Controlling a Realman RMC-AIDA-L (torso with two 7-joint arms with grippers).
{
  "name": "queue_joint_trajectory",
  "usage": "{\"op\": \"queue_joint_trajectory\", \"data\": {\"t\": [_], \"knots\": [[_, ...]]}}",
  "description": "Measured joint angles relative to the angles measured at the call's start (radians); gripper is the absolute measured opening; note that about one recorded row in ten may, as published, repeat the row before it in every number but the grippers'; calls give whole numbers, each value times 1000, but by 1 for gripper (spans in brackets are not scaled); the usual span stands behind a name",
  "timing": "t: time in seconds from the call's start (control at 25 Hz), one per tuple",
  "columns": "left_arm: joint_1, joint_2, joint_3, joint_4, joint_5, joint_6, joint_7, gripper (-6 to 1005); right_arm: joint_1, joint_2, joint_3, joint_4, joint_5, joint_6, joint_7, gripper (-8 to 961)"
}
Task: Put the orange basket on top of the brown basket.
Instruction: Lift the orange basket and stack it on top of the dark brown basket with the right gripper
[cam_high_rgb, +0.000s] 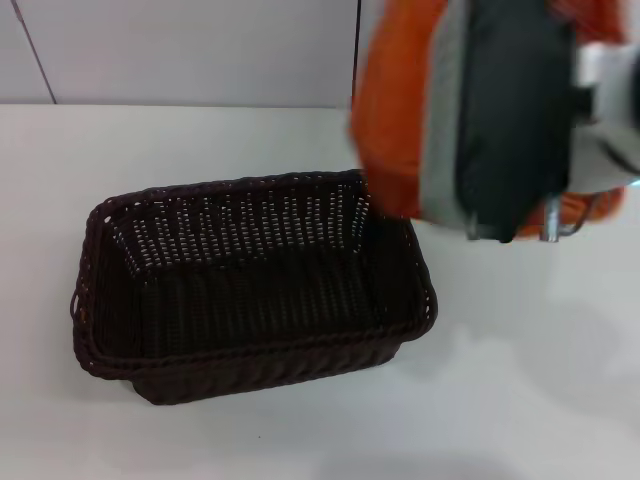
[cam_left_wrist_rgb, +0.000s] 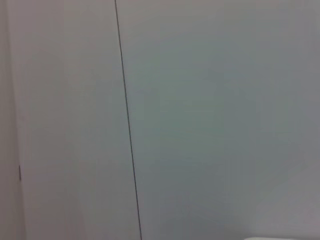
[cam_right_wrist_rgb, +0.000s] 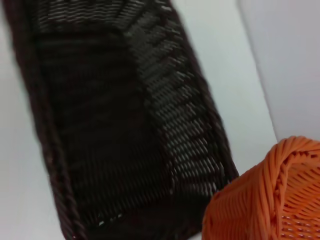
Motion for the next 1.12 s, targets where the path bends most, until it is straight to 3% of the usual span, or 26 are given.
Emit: {"op": "queue_joint_trajectory", "data": {"t": [0.12,0.28,0.36,0.52,0.84,1.12], "knots": [[6,-1,3,-10,0,-4,-4,770,35,-23,-83,16,9,23,-201,144],[9,-3,9,-13,-1,-4,-8,770,34,-31,-107,-5,18,46,-346,149],[9,-4,17,-16,-1,-4,-8,770,1,-23,-112,-22,28,72,-481,151],[12,-5,37,-26,-1,-5,-8,770,-116,16,-132,-61,31,159,-728,156],[29,-4,39,-52,-1,-9,-7,770,-259,19,-194,-77,31,274,-1013,165],[33,-4,40,-68,-4,-14,-5,770,-267,15,-192,-22,-10,288,-1070,174]]}}
